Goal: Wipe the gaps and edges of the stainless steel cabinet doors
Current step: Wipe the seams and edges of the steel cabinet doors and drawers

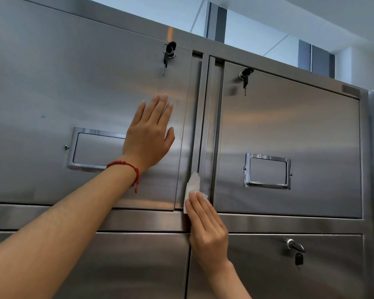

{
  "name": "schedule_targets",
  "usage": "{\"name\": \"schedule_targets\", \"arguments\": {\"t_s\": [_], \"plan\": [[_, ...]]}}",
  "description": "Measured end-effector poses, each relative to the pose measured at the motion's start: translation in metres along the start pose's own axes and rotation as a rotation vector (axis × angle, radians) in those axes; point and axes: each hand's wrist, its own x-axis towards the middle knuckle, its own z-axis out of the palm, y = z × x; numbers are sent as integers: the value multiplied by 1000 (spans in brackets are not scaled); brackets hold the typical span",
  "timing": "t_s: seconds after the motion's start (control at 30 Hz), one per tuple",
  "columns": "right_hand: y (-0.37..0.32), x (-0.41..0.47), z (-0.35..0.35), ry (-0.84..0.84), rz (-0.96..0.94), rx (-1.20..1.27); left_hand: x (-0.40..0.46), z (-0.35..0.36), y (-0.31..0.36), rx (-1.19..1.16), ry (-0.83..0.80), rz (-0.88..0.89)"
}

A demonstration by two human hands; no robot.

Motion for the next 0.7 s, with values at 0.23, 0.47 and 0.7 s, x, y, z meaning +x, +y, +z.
{"name": "schedule_targets", "arguments": {"t_s": [0.23, 0.47, 0.7], "plan": [[3, 5, 2, 11, -18, -10, 0, 0, 0, 2, 5, -1], [2, -6, -2, -28, -25, -2, 0, -1, 1, 9, -4, -5], [1, 1, 1, -7, 7, 12, 0, 0, 0, 15, -17, -2]]}}
